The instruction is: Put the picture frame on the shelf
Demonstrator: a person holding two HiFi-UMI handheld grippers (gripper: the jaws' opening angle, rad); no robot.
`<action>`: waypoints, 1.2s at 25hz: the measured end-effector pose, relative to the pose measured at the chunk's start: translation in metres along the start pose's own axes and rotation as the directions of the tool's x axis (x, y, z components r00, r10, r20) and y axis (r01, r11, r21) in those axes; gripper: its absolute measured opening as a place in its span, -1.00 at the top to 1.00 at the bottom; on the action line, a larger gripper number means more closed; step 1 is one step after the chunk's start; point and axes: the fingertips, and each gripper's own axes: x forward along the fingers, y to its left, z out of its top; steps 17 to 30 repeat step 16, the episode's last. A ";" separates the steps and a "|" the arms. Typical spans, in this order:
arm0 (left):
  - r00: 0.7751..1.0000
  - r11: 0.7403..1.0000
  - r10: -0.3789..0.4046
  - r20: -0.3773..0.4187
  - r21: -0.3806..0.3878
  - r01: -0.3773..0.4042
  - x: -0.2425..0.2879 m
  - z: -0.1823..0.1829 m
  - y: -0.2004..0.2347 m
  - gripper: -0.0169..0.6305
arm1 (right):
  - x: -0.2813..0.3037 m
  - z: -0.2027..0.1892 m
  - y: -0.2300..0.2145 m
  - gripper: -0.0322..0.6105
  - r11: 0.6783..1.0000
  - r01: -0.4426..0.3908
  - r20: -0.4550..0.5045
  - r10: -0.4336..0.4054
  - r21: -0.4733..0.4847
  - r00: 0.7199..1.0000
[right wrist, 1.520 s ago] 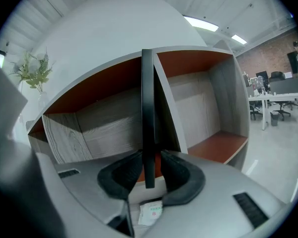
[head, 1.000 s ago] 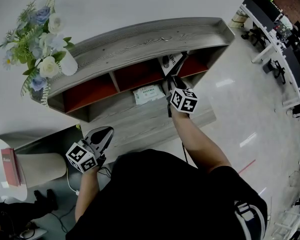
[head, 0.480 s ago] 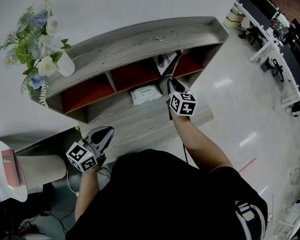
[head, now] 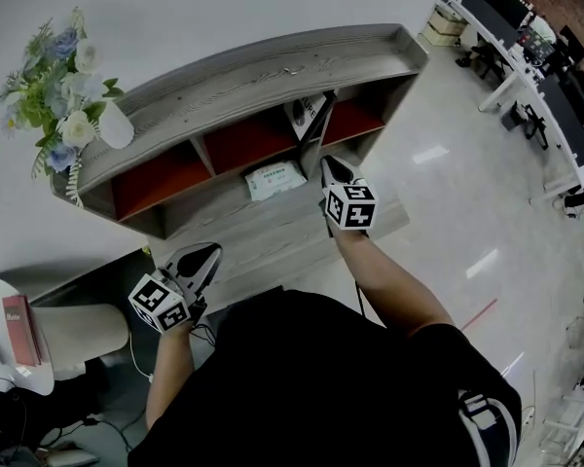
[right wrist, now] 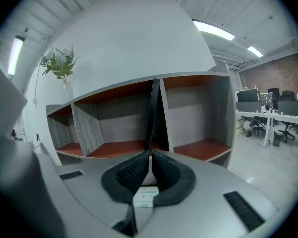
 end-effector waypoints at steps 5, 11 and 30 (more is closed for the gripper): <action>1.000 1.000 -0.004 0.006 -0.003 0.004 0.003 -0.001 -0.015 0.89 | -0.017 -0.010 0.002 0.81 1.000 -0.011 -0.009 0.011 -0.028 1.000; 1.000 1.000 -0.002 0.016 0.005 0.002 0.001 -0.004 -0.031 0.89 | -0.038 -0.012 0.004 0.83 0.997 -0.023 -0.004 0.023 -0.073 1.000; 1.000 1.000 -0.002 0.030 0.015 0.002 0.001 -0.002 -0.049 0.89 | -0.058 -0.008 0.003 0.84 0.993 -0.025 0.012 0.027 -0.119 1.000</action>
